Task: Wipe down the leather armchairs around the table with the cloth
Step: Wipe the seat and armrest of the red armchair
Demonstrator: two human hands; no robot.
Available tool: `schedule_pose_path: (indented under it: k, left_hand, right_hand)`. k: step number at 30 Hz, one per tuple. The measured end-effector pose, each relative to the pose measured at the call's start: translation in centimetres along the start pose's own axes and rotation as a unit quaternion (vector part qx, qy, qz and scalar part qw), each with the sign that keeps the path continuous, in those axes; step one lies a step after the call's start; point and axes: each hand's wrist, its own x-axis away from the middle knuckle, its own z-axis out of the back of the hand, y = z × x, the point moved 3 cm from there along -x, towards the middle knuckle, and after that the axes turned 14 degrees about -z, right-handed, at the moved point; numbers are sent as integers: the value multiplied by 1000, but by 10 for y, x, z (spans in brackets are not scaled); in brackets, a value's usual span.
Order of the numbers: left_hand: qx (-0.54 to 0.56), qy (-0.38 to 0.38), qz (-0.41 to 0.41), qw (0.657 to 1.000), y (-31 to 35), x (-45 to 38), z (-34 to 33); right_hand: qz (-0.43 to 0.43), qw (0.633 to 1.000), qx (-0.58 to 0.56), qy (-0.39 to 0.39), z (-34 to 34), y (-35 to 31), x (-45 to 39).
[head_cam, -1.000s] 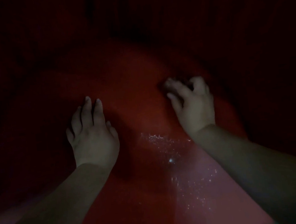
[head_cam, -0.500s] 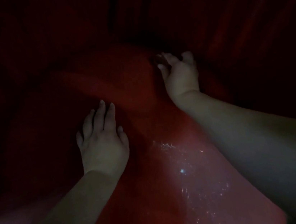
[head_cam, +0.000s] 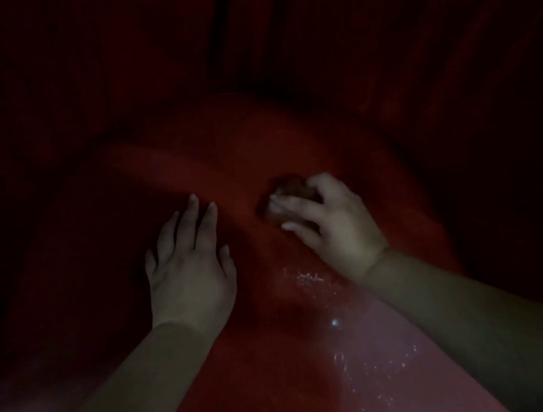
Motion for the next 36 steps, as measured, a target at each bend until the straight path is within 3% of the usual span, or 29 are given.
schedule_pose_path:
  k: [3,5,13,16,19,26,31,33,36]
  left_hand:
    - [-5,2,-7,1000,0,3,-3]
    - [-10,8,-14,1000,1,7,-6]
    - [-8,28,-51,998,19,22,-18]
    - [-15,25,-75,997,23,27,-18]
    - [-17,17,-86,996,23,27,-18]
    - [-23,2,-107,994,23,33,-17]
    - [-30,7,-124,992,16,42,-16]
    - [-31,7,-125,992,13,47,-17]
    - [-39,8,-130,991,11,54,-20]
  right_hand:
    - [-140,983,4,118,23,52,2]
    - [-205,970,17,131,25,70,6]
    - [-120,988,-54,77,5,35,69]
    - [-205,966,7,157,31,76,60]
    - [-309,935,32,170,33,98,82]
    - [-229,964,-11,136,0,41,134]
    - [-435,877,48,198,24,96,145]
    - [-431,880,20,197,13,81,152]
    - [-351,917,-19,190,-6,44,164]
